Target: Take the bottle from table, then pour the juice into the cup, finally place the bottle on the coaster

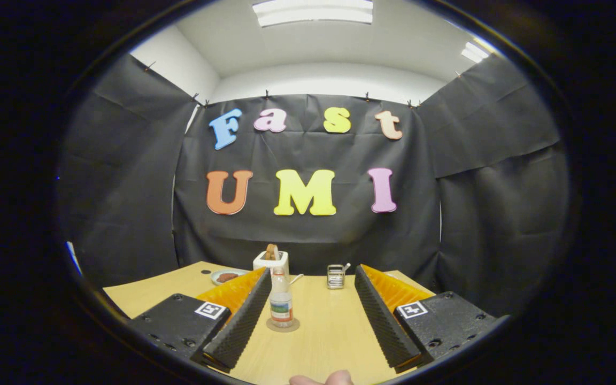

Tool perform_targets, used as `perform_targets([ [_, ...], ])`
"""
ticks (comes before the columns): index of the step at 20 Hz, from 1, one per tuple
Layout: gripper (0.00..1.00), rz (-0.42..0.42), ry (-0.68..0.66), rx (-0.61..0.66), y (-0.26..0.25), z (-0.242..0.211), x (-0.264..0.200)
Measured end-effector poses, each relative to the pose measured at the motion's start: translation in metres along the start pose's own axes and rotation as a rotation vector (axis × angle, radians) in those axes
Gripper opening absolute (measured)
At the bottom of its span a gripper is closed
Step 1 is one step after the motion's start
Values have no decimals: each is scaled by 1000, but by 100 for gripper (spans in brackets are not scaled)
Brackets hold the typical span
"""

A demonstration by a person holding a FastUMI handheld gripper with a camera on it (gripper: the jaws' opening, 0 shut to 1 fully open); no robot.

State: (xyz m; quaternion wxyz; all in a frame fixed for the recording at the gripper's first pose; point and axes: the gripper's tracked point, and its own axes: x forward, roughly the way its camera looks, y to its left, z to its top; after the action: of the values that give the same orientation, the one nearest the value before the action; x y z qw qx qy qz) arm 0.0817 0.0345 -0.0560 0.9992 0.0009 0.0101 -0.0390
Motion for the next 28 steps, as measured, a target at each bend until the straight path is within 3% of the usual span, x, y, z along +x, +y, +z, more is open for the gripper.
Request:
perform_targets([
  [28, 100, 5, -19, -25, 13, 14, -25],
])
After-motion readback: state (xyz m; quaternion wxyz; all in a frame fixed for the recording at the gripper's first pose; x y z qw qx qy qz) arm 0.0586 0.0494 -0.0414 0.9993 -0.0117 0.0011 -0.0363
